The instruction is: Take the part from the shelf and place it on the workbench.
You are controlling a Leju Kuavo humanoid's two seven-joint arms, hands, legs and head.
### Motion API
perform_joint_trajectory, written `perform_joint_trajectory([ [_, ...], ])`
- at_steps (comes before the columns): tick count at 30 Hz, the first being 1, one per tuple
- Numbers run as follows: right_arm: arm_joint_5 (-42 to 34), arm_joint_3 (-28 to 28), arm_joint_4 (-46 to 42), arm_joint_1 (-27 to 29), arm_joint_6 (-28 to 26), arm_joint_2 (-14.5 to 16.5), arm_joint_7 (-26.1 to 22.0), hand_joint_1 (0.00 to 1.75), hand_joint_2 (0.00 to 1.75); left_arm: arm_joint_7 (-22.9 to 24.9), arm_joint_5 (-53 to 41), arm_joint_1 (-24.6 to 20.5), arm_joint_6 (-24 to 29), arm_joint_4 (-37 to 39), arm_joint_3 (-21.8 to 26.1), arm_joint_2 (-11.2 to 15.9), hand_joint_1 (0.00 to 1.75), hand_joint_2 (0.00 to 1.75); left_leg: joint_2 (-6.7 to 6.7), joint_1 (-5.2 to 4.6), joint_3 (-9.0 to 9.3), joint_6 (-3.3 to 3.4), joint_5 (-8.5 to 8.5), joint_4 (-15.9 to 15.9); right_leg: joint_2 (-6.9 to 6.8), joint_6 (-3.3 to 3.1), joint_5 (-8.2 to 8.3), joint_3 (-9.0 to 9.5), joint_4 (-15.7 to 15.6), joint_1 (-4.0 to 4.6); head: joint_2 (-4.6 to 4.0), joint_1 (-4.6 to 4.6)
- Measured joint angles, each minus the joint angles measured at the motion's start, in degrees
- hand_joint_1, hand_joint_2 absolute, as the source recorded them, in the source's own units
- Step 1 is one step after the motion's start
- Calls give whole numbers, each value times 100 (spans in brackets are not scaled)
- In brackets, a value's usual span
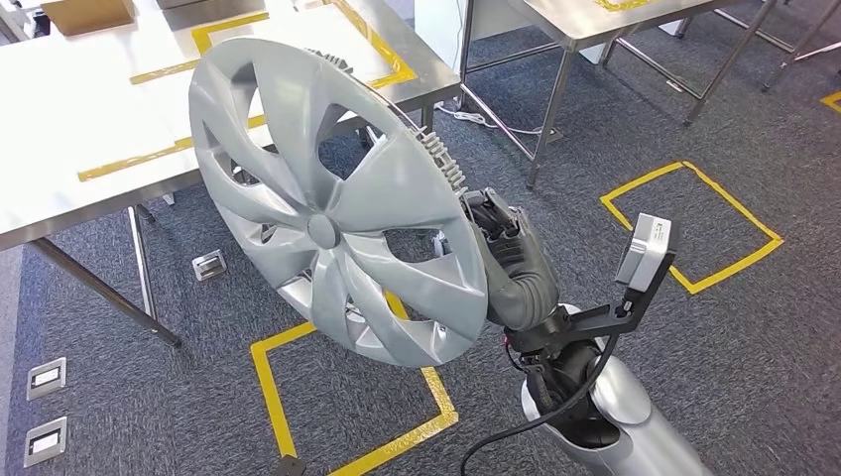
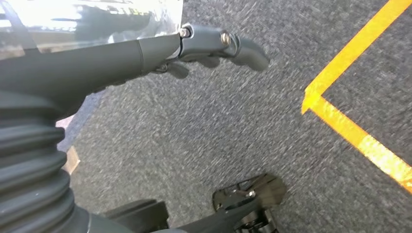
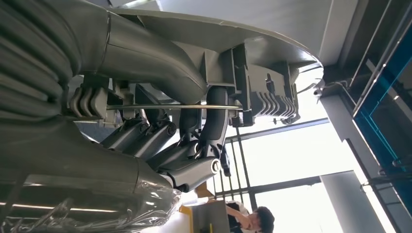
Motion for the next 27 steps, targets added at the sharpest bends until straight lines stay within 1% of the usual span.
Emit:
perform_joint_trajectory([
  [1, 0, -2, 0, 0, -1, 1, 1, 175, 175, -1, 0, -1, 1, 0, 1, 0, 0, 175, 10, 6, -4, -27, -38, 49, -4, -49, -33, 40, -14, 0, 0, -11],
  [2, 0, -2, -1, -1, -1, 3, 1, 175, 175, -1, 0, -5, 2, 0, 1, 1, 0, 175, 20, 8, -64, -43, -100, 199, -12, -90, -67, 98, -38, -1, 0, -24],
  [3, 0, -3, -1, -3, -1, 4, -1, 175, 175, -1, 0, -7, 2, 0, 1, 1, 0, 175, 31, 5, -200, -46, -187, 469, -24, -125, -107, 170, -61, 1, 0, -40],
  [4, 0, -2, 0, -4, -1, 5, -1, 175, 175, -1, 0, -3, 3, 1, 1, 2, 0, 175, 36, -2, -414, -40, -285, 855, -35, -151, -157, 243, -75, 13, 0, -54],
  [5, 0, -1, 1, -1, -1, 5, -1, 175, 175, -1, 0, 9, 2, 2, 1, 2, 0, 175, 37, -9, -676, -34, -364, 1257, -44, -165, -216, 319, -83, 26, 0, -60],
  [6, 0, 1, 1, 6, -1, 5, -1, 175, 175, -1, 0, 25, 1, 3, 1, 2, 0, 175, 37, -14, -918, -27, -362, 1561, -48, -174, -284, 404, -86, 40, 0, -62],
  [7, 0, 2, 1, 12, -1, 5, -1, 175, 175, -1, 0, 40, 0, 4, 1, 2, 0, 175, 37, -17, -1092, -17, -242, 1681, -47, -177, -362, 501, -87, 53, 0, -62],
  [8, 0, 2, 1, 18, -1, 5, 0, 175, 175, -1, 0, 52, -1, 4, 1, 2, 0, 175, 37, -20, -1165, 0, 2, 1574, -45, -175, -446, 613, -89, 66, 0, -64],
  [9, 0, 2, 1, 20, -1, 5, 0, 175, 175, -1, 0, 58, -2, 5, 1, 2, 0, 175, 37, -26, -1148, 29, 339, 1273, -44, -168, -536, 736, -91, 76, 0, -68],
  [10, 0, 2, 3, 20, -1, 6, -1, 175, 175, -1, 0, 62, -3, 8, 1, 3, 0, 175, 42, -40, -1102, 66, 612, 992, -43, -154, -624, 843, -109, 76, 0, -65],
  [11, 0, 4, 6, 16, -1, 8, -1, 175, 175, -1, 1, 67, -3, 13, 1, 4, 0, 175, 50, -74, -1046, 106, 813, 768, -42, -125, -698, 928, -123, 77, 0, -63],
  [12, 0, 6, 9, 15, -3, 9, -4, 175, 175, -1, 1, 72, -4, 18, 0, 4, 0, 175, 59, -110, -989, 150, 880, 626, -38, -85, -750, 984, -146, 64, 0, -62],
  [14, 0, 7, 14, 14, -11, 11, -7, 175, 175, 7, 3, 77, -5, 26, -1, 4, 0, 175, 75, -178, -881, 222, 742, 499, -36, 3, -777, 1031, -183, 39, 0, -73],
  [15, 0, 4, 14, 19, -16, 11, -8, 175, 175, 10, 3, 68, -4, 26, -1, 4, 0, 175, 72, -171, -780, 255, 619, 367, -36, 43, -749, 1012, -145, 29, 1, -80],
  [16, 0, 2, 16, 19, -19, 11, -7, 175, 175, 14, 3, 58, -2, 27, 0, 8, 0, 175, 64, -155, -677, 276, 523, 248, -39, 74, -675, 926, 9, 30, 0, -71],
  [17, 0, 0, 21, 17, -20, 10, -8, 175, 175, 13, 1, 48, 1, 29, 1, 10, 0, 175, 52, -129, -564, 299, 440, 139, -35, 107, -590, 744, 284, 32, 1, -53],
  [18, 0, -1, 28, 15, -21, 10, -11, 175, 175, 13, 0, 45, 1, 31, 1, 12, 0, 175, 38, -101, -455, 315, 373, 64, -29, 137, -540, 474, 648, 28, 1, -28],
  [19, 0, -1, 39, 15, -22, 9, -14, 175, 175, 13, 0, 54, 0, 33, 1, 10, 0, 175, 25, -89, -368, 323, 318, 42, -23, 164, -552, 152, 1025, 20, 1, 1],
  [20, 0, -1, 50, 18, -23, 9, -16, 175, 175, 13, 0, 66, -3, 34, 1, 7, 0, 175, 15, -78, -277, 327, 247, 32, -20, 191, -659, -164, 1318, 10, 1, 18],
  [21, 0, 0, 61, 24, -25, 7, -17, 175, 175, 13, -1, 81, -5, 35, 1, 3, 0, 175, 4, -67, -175, 322, 165, 30, -20, 213, -810, -432, 1486, 2, 1, 38],
  [22, 0, 1, 72, 30, -26, 5, -16, 175, 175, 13, -4, 95, -5, 36, 1, 1, 0, 175, -9, -55, -59, 315, 80, 30, -20, 227, -948, -627, 1518, -2, 1, 50],
  [23, 0, 1, 80, 33, -27, 4, -15, 175, 175, 13, -8, 102, -6, 37, 1, -2, 0, 175, -24, -38, 76, 301, -19, 30, -21, 228, -990, -743, 1395, -2, 0, 61],
  [24, 0, 1, 85, 36, -27, 3, -16, 175, 175, 13, -11, 106, -7, 37, 1, -5, 0, 175, -39, -21, 218, 282, -124, 30, -21, 217, -871, -795, 1150, 4, 0, 71],
  [25, 0, 2, 90, 37, -27, 2, -16, 175, 175, 14, -13, 111, -9, 38, 1, -10, 0, 175, -50, -6, 341, 256, -235, 28, -23, 192, -511, -808, 804, 16, 0, 82],
  [26, 0, 2, 98, 41, -27, 0, -19, 175, 175, 14, -14, 115, -10, 39, 1, -20, 0, 175, -60, 5, 467, 222, -345, 37, -19, 157, -50, -815, 494, 33, 0, 90],
  [27, 0, 7, 109, 44, -27, -1, -17, 175, 175, 15, -13, 119, -12, 40, 1, -29, 0, 175, -69, 12, 537, 182, -431, 29, -12, 116, 340, -810, 278, 54, 0, 100],
])
